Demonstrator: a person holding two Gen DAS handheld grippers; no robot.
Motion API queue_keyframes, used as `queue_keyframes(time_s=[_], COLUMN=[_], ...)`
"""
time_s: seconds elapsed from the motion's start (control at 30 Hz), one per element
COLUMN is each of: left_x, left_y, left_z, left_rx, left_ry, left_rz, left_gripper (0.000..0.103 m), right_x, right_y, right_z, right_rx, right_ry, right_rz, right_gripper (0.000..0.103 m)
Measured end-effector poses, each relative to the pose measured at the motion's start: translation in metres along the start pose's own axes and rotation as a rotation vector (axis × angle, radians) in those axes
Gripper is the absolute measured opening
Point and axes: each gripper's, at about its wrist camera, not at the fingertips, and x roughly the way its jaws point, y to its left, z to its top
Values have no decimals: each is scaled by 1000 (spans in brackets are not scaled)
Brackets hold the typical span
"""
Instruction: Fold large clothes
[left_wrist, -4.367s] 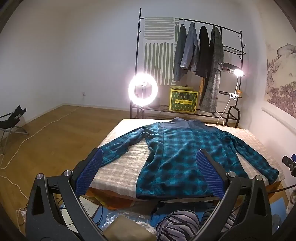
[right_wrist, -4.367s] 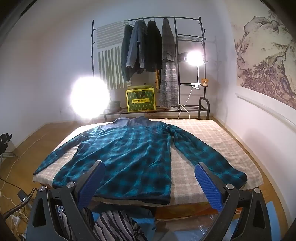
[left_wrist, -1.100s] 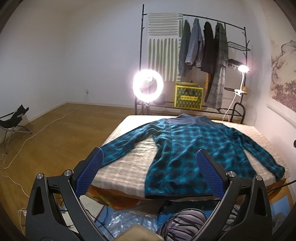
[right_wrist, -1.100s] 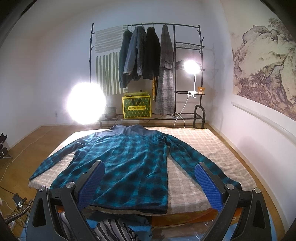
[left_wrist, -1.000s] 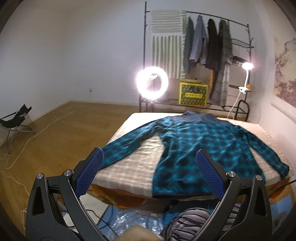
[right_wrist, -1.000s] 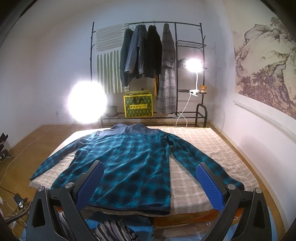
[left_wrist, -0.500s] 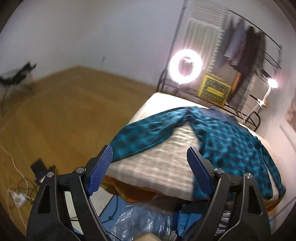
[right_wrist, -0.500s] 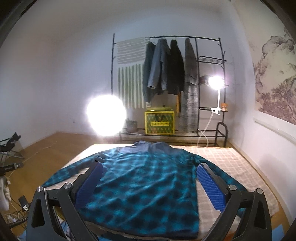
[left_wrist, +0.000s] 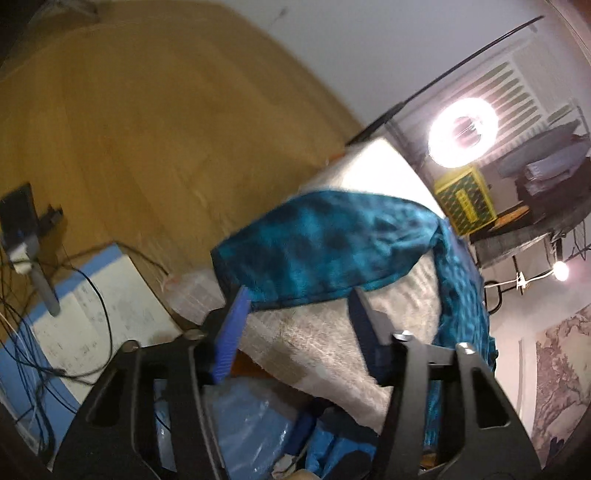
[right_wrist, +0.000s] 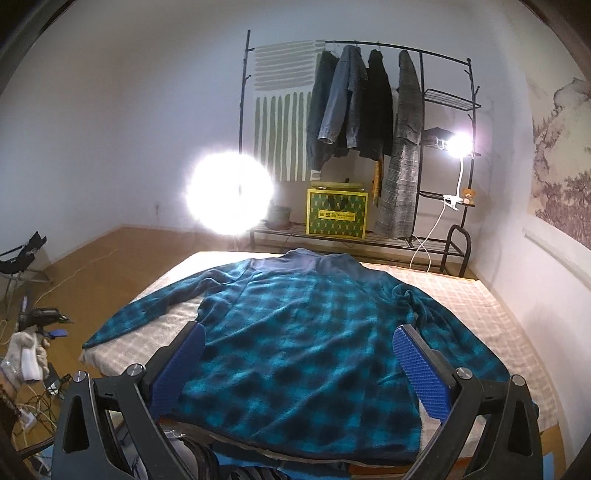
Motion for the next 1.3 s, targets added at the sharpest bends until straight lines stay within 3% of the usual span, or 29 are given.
queue_keyframes(time_s=[0.1,0.3,0.4,0.43,0.47,0.5,0.53,0.63,0.8,1.0,1.13,1.3], left_x=[23,41,51,55,58,59,59,54,24,-20,-31,-29], left_y=[2,9,9,9,8,7,6,2,-34,-115,-164,-192], left_z=[-3,0,2,2,3,4,4,7,4,-36,-76,-130], left_rx=[-27,-38,-25,-22,-15,4,8,1,109,355,530,635], left_ry=[39,46,53,56,59,42,35,4,-97,-176,-166,-62], left_rz=[32,144,162,173,191,223,217,197,145,-12,-47,-130], left_gripper=[54,54,52,48,36,17,10,10,8,8,8,8], right_x=[3,5,6,7,8,9,9,9,11,21,36,60], right_y=[8,22,24,24,24,24,24,24,19,11,11,19], right_z=[0,-2,-2,-3,-3,-4,-4,-4,-7,-16,-20,-19], right_rx=[-14,-69,-69,-65,-63,-61,-60,-62,-47,-13,3,-10], right_ry=[5,6,8,12,14,17,17,16,18,58,109,145], right_rz=[6,0,11,16,18,20,23,22,17,56,120,222], right_gripper=[103,103,103,103,103,103,103,103,103,102,93,85])
